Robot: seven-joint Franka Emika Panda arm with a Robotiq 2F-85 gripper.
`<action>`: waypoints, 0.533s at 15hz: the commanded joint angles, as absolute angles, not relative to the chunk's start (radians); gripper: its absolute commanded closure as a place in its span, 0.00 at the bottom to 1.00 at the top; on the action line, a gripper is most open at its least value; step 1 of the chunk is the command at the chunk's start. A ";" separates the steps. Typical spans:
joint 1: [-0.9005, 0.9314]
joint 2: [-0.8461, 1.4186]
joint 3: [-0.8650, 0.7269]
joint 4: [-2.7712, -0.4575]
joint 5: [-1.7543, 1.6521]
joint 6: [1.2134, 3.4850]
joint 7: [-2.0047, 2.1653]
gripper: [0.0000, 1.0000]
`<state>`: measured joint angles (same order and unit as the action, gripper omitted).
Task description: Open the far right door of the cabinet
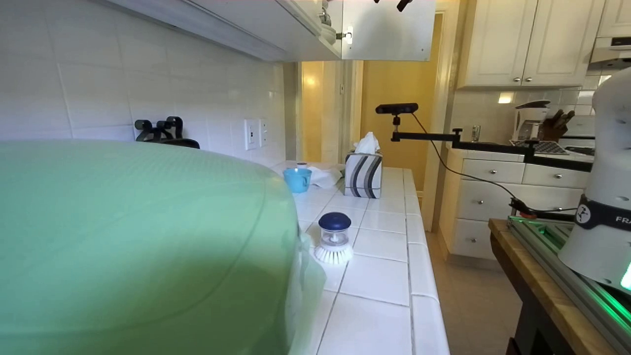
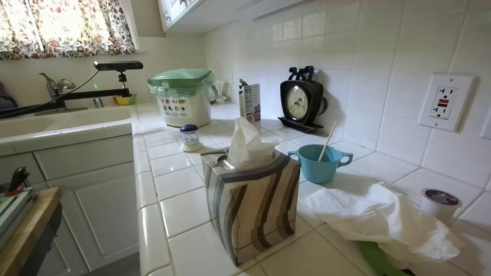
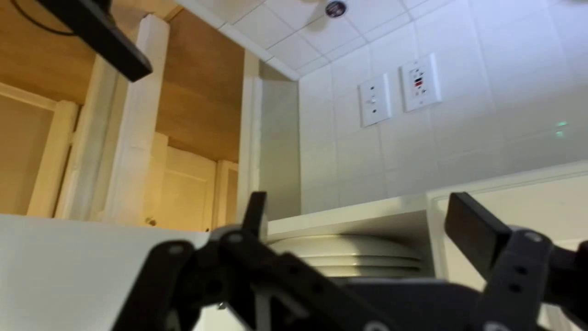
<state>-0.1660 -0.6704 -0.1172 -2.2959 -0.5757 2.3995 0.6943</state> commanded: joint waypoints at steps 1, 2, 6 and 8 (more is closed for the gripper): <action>-0.116 -0.670 -0.128 -2.268 -0.326 2.338 0.474 0.00; -0.105 -0.672 -0.127 -2.259 -0.263 2.309 0.423 0.00; -0.081 -0.675 -0.128 -2.192 -0.095 2.128 0.243 0.00; -0.074 -0.668 -0.130 -2.154 -0.057 2.044 0.174 0.00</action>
